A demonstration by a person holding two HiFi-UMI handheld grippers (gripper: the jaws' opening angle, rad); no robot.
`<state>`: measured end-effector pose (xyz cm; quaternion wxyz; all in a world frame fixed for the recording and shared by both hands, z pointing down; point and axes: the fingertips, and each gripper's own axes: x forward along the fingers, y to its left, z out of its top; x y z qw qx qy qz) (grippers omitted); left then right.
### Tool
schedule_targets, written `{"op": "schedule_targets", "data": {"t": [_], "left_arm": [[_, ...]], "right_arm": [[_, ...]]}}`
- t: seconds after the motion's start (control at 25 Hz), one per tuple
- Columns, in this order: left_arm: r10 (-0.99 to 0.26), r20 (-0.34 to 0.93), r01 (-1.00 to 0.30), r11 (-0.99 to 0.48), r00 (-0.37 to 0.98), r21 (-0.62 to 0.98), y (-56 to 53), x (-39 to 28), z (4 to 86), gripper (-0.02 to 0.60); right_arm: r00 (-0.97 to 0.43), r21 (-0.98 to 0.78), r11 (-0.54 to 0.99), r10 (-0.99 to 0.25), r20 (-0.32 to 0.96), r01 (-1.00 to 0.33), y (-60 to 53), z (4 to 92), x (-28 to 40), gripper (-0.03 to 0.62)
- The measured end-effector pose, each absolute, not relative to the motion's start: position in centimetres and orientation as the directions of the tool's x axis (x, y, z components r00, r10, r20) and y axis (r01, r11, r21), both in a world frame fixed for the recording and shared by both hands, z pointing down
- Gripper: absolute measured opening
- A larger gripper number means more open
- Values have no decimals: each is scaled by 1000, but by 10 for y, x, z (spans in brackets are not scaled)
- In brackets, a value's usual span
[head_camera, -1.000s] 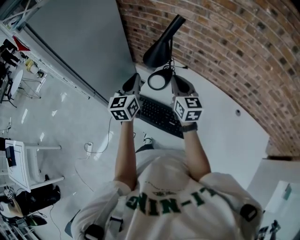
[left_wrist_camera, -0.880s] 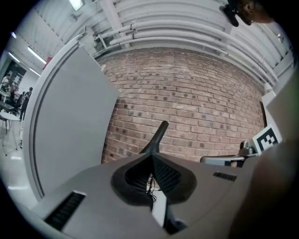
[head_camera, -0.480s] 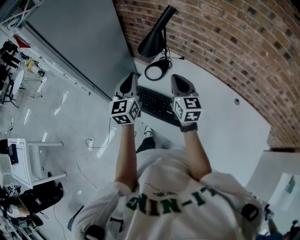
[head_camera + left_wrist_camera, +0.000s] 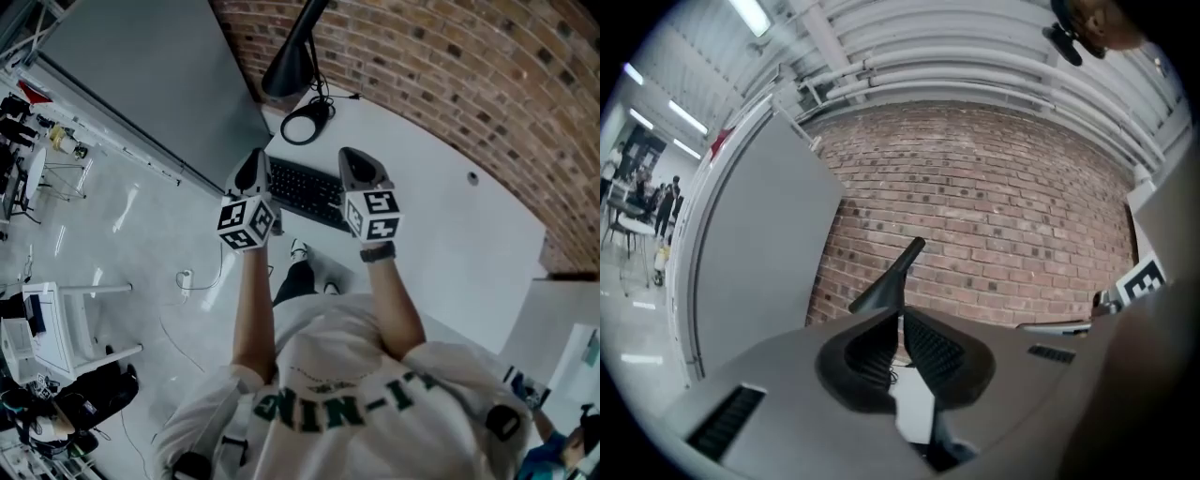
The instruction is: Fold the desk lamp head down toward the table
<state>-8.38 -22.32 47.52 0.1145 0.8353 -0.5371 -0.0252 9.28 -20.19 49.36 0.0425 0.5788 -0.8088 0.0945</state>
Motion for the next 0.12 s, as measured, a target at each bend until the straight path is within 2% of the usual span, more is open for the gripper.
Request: {"op": "schedule_targets", "data": {"t": [0.12], "left_arm": [[-888, 85, -831, -384, 451, 402, -233, -87, 493, 5]], "right_arm": [[-309, -81, 298, -931, 196, -951, -203, 496, 97, 3]]}}
